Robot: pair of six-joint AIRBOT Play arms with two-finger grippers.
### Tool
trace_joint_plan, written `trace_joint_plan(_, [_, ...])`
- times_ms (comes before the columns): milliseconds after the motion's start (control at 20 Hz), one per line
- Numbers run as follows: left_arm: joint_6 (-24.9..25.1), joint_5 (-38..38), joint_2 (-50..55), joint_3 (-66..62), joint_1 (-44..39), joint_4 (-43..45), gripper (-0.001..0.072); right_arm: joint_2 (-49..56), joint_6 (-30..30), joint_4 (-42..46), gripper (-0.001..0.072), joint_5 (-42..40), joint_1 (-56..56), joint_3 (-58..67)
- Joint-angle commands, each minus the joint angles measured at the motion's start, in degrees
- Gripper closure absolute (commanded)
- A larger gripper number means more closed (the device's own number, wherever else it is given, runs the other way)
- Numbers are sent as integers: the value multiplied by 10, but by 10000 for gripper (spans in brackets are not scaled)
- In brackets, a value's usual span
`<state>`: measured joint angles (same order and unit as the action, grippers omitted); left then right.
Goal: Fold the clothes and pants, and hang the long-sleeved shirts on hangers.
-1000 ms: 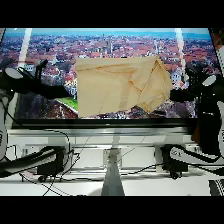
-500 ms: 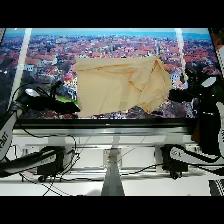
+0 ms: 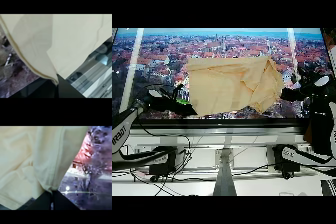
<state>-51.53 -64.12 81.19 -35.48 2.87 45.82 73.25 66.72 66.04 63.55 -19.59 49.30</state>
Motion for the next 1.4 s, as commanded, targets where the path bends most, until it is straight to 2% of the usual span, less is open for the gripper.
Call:
trace_joint_plan(0, [1,-54,1,-50,-1,-14,697,-20,-5,-47,698,3,0,19])
trace_joint_plan(200, [-8,-136,-21,-221,-2,-16,698,-93,-37,-122,699,3,0,87])
trace_joint_plan(350, [-16,-141,-64,-400,5,-18,698,-160,-39,-123,699,-5,0,168])
trace_joint_plan(450, [-16,-124,-97,-517,21,-17,698,-200,-40,-119,699,-18,0,227])
trace_joint_plan(600, [-16,-22,-165,-629,59,-18,698,-253,-46,-117,699,-49,0,312])
trace_joint_plan(800, [-16,186,-286,-642,102,-13,698,-313,-48,-116,699,-112,0,401])
trace_joint_plan(900, [-16,237,-334,-642,114,-13,697,-341,-49,-114,699,-137,0,432])
trace_joint_plan(1100, [-30,252,-398,-641,116,12,697,-386,-56,-99,699,-141,0,475])
trace_joint_plan(1250, [-121,247,-409,-641,115,73,698,-403,-79,-81,699,-140,0,481])
trace_joint_plan(1350, [-146,220,-390,-636,115,82,698,-382,-73,-95,699,-117,0,480])
